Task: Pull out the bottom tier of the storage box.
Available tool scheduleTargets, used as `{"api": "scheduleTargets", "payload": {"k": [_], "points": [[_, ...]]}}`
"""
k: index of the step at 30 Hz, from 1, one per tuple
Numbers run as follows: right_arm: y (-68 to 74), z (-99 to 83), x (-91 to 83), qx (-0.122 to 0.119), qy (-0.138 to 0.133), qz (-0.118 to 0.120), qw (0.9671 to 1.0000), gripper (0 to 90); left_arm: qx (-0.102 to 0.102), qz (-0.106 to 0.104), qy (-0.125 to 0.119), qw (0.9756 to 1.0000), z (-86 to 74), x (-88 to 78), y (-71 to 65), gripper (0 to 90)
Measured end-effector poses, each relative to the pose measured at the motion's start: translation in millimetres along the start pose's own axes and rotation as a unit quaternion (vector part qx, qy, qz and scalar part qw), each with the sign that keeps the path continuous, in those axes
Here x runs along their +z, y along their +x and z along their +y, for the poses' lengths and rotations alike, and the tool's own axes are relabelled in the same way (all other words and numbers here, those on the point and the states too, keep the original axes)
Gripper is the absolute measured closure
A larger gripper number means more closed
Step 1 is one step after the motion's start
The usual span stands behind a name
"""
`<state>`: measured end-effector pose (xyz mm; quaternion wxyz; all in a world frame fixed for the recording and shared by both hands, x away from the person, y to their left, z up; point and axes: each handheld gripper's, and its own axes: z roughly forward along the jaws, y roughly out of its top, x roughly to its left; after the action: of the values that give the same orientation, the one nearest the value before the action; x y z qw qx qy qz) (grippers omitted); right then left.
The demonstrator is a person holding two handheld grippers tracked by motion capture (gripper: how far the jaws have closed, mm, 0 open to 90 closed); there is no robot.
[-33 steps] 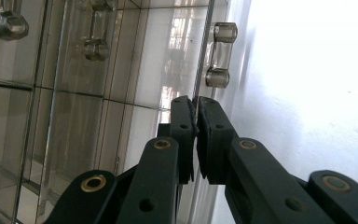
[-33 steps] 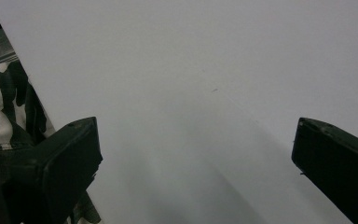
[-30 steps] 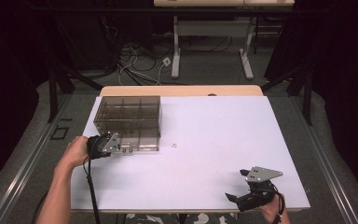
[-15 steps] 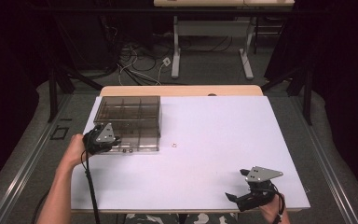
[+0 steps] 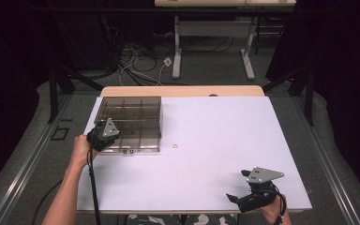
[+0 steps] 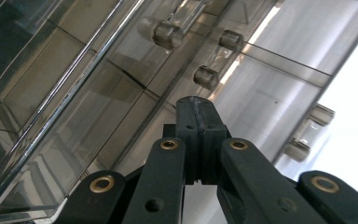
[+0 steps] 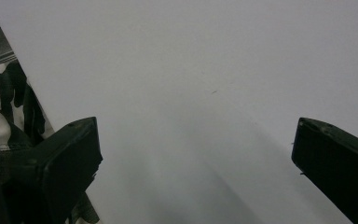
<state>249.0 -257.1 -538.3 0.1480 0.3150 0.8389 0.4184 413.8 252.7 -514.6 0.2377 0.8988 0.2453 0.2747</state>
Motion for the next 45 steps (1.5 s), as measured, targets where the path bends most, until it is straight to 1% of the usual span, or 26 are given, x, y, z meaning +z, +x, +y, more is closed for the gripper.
{"api": "scheduleTargets", "payload": {"k": [2, 3, 4, 5, 7, 9, 11, 12, 15, 16, 17, 20, 21, 25, 27, 28, 30, 31, 32, 33, 34, 37, 42, 43, 44, 45], "points": [[-0.1, 0.0, -0.6, -0.001, 0.0, 0.0, 1.0, 0.5, -0.009, 0.007, -0.002, 0.9999, 0.9, 1.1, -0.9, 89.7], [-0.5, -0.1, -0.6, 0.0, -0.001, 0.001, 1.0, 0.5, -0.013, 0.016, -0.004, 0.9998, 1.5, 2.2, -1.7, 89.7], [-0.9, -0.1, -0.3, 0.0, 0.001, 0.002, 1.0, 0.5, -0.015, 0.019, -0.002, 0.9997, 2.3, 2.6, -2.3, 89.7], [-1.1, 0.0, -0.3, -0.001, 0.003, 0.003, 1.0, 0.5, -0.018, 0.02, -0.006, 0.9996, 2.4, 3.4, -2.9, 89.7], [-0.1, -0.1, -0.1, 0.001, 0.001, 0.0, 1.0, 0.5, -0.023, 0.025, -0.005, 0.9994, 3.4, 4.4, -4.2, 89.7], [-0.2, 0.3, -0.9, -0.002, 0.0, 0.0, 1.0, 0.5, -0.028, 0.024, -0.011, 0.9993, 4.0, 5.6, -4.4, 89.7], [-0.5, 0.4, -1.6, 0.0, 0.004, 0.001, 1.0, 0.5, -0.032, 0.028, -0.014, 0.999, 4.3, 7.1, -5.1, 89.7], [-0.5, 0.1, -1.4, 0.003, 0.002, 0.0, 1.0, 0.5, -0.034, 0.026, -0.017, 0.9989, 4.5, 7.8, -5.5, 89.7], [-0.5, 0.0, -1.1, 0.003, 0.001, 0.0, 1.0, 0.5, -0.042, 0.033, -0.022, 0.9983, 5.7, 9.1, -6.7, 89.7], [-0.4, -0.1, -0.3, 0.003, -0.002, 0.0, 1.0, 0.5, -0.049, 0.033, -0.027, 0.9979, 5.8, 9.4, -6.8, 89.7], [-0.6, -0.2, 0.2, 0.003, 0.0, 0.002, 1.0, 0.5, -0.052, 0.032, -0.029, 0.9977, 5.8, 9.7, -6.7, 89.7], [-0.4, 0.0, 0.0, 0.003, 0.004, 0.002, 1.0, 0.5, -0.06, 0.036, -0.034, 0.997, 6.5, 11.4, -8.1, 89.7], [-0.4, -0.4, 0.7, 0.004, -0.004, 0.001, 1.0, 0.5, -0.061, 0.037, -0.034, 0.9968, 6.9, 11.3, -8.6, 89.7], [-0.7, -0.3, 0.2, 0.003, -0.001, 0.0, 1.0, 0.5, -0.062, 0.036, -0.034, 0.9969, 7.9, 11.6, -9.4, 89.7], [-0.6, -0.1, 0.1, 0.003, 0.001, 0.002, 1.0, 0.5, -0.062, 0.032, -0.034, 0.997, 8.2, 11.6, -9.2, 89.3], [-0.4, -0.1, 0.2, 0.003, 0.0, 0.001, 1.0, 0.5, -0.063, 0.034, -0.035, 0.9969, 8.2, 11.5, -9.2, 88.4], [-0.5, 0.1, -0.7, 0.003, 0.003, 0.003, 1.0, 0.5, -0.064, 0.032, -0.038, 0.9967, 7.6, 9.5, -8.2, 84.9], [-0.4, -0.2, -0.5, 0.004, -0.002, 0.0, 1.0, 0.5, -0.068, 0.029, -0.039, 0.9965, 7.4, 8.4, -7.8, 82.1], [-0.4, -0.3, -0.6, 0.005, -0.002, 0.0, 1.0, 0.5, -0.068, 0.027, -0.041, 0.9965, 7.0, 7.6, -7.6, 80.0], [-0.8, -0.1, -1.3, 0.004, 0.002, 0.0, 1.0, 0.5, -0.068, 0.022, -0.037, 0.9967, 7.0, 6.7, -7.6, 77.6], [-0.9, -0.4, -0.6, 0.005, -0.002, -0.001, 1.0, 0.5, -0.07, 0.021, -0.037, 0.9966, 7.3, 6.8, -8.0, 75.2], [-0.9, -0.5, -0.3, 0.004, 0.0, 0.0, 1.0, 0.5, -0.071, 0.013, -0.035, 0.9968, 9.2, 6.1, -9.4, 67.3], [-1.0, -0.5, -1.4, 0.006, 0.002, -0.001, 1.0, 0.5, -0.084, -0.003, -0.038, 0.9958, 11.2, 3.0, -12.1, 52.1], [-1.2, -0.6, -1.7, 0.004, 0.001, -0.001, 1.0, 0.5, -0.087, -0.004, -0.043, 0.9953, 11.4, 2.2, -12.5, 49.0], [-1.3, -0.4, -2.1, 0.006, 0.004, 0.001, 1.0, 0.5, -0.088, -0.007, -0.041, 0.9953, 11.8, 1.1, -12.8, 45.2], [-1.2, -0.6, -1.8, 0.006, 0.002, -0.001, 1.0, 0.5, -0.087, -0.011, -0.039, 0.9953, 12.2, -0.2, -13.3, 43.2]]}}
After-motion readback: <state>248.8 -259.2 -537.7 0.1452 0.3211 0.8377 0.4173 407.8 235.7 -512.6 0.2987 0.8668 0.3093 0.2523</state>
